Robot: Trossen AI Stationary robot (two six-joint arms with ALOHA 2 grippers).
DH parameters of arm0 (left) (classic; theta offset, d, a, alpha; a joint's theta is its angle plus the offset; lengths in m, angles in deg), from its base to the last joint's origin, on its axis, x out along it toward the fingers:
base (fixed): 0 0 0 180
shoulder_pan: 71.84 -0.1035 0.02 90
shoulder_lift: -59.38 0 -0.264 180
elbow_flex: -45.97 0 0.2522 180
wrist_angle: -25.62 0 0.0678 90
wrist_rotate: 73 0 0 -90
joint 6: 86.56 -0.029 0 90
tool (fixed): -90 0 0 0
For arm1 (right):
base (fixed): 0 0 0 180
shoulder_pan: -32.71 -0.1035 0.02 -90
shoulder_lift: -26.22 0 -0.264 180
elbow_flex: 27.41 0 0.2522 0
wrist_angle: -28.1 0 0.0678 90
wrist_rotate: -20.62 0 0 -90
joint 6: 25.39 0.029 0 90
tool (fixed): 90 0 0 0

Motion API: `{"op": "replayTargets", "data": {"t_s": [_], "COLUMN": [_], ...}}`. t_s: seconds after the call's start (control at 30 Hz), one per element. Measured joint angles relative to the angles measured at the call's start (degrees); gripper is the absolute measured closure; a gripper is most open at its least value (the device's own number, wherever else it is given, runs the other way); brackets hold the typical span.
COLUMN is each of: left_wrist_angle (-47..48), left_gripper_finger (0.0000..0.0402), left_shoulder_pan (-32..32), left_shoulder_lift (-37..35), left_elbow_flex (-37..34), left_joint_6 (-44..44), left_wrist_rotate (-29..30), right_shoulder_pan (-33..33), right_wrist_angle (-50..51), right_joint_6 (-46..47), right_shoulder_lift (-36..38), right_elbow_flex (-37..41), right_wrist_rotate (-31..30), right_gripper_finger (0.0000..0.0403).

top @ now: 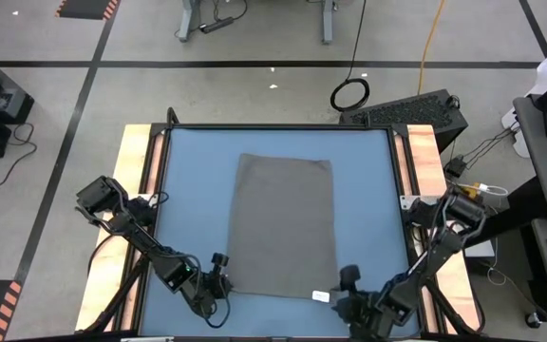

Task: Roll towel
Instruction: Roll the gray towel

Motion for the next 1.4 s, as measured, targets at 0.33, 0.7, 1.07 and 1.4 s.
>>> {"op": "replayTargets", "data": {"t_s": [0.33,0.7,1.07,1.4], "left_wrist_angle": [-0.14,0.08,-1.41,-2.72], "left_gripper_finger": [0.0392,0.0392,0.0392,0.0392], "left_shoulder_pan": [-0.02,0.0,0.07,0.13], "left_shoulder_lift": [0.0,0.0,-1.05,-8.66], "left_elbow_flex": [-0.02,0.0,-0.09,-0.07], "left_joint_6": [2.38,2.01,1.97,1.97], "left_wrist_rotate": [0.13,0.14,0.81,0.46], "right_shoulder_pan": [1.36,1.92,3.07,3.02], "right_wrist_angle": [-1.37,-3.44,-1.12,2.31], "right_joint_6": [8.9,13.28,12.03,11.91], "right_shoulder_lift": [-3.69,-6.58,-2.97,5.97], "right_elbow_flex": [0.0,-0.25,0.24,0.15], "right_wrist_rotate": [1.04,2.04,4.35,3.69], "right_gripper_finger": [0.0195,0.0324,0.0394,0.04]}}
